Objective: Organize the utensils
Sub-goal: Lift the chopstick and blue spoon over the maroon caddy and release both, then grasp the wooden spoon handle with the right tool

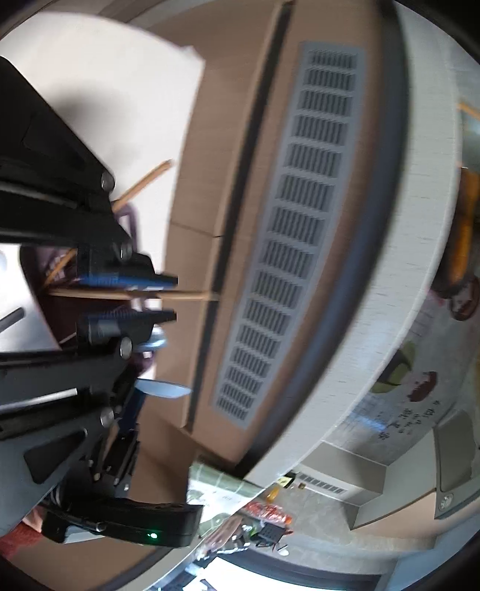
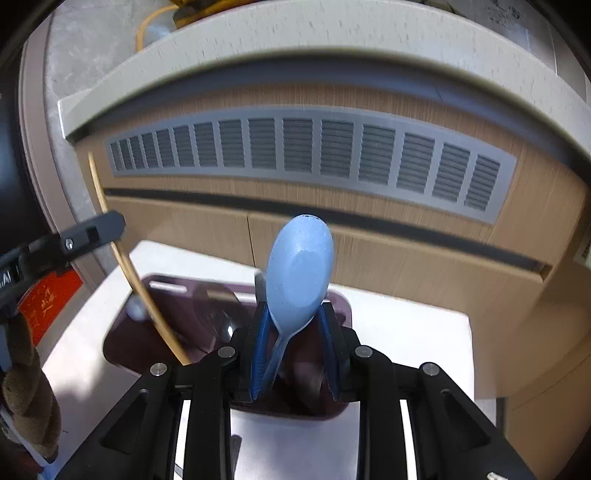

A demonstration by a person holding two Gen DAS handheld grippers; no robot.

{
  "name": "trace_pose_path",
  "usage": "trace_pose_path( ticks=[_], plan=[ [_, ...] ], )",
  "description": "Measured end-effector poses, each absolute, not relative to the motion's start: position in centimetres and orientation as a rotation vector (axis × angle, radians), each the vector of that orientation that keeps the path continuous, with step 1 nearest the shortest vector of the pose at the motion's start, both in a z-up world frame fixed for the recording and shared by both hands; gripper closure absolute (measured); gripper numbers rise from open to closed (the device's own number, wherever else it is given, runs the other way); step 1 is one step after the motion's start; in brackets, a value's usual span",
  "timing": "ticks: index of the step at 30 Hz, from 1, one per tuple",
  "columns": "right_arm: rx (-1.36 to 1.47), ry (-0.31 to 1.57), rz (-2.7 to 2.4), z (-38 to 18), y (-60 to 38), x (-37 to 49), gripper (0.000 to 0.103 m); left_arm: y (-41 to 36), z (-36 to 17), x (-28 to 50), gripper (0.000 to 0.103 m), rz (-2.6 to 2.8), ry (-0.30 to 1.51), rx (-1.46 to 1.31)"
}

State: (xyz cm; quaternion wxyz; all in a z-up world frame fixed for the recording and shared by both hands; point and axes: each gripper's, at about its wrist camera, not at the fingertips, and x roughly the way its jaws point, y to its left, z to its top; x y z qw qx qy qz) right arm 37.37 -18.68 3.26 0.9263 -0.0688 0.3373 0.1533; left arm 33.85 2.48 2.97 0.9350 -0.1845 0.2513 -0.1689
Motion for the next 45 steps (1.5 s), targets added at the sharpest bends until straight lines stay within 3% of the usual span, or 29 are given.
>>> trace_pose_path(
  ticks=[2,3,18,35,45],
  plan=[
    [-0.173,0.681,0.286,2.9,-18.6,36.8,0.078,2.8,2.2,33.4,0.064,-0.348,0.530,-0.403],
    [-0.186,0.678,0.285,2.9,-18.6,36.4,0.078,3.0,1.9,33.0,0.063,-0.346,0.532,-0.417],
    [-0.047,0.650,0.406,6.0,-21.7,28.6,0.077,2.6,0.5,22.7,0.063,-0.294,0.597,-0.287],
    [-0.193,0.870,0.408,-4.9,-21.1,20.9,0.077,1.6,-7.6,17.5,0.063,-0.221,0.843,-0.178],
    [-0.261,0.857,0.373,-5.6,-19.8,20.7,0.077,1.2,-7.1,17.8,0.063,-0.215,0.842,-0.154]
  ],
)
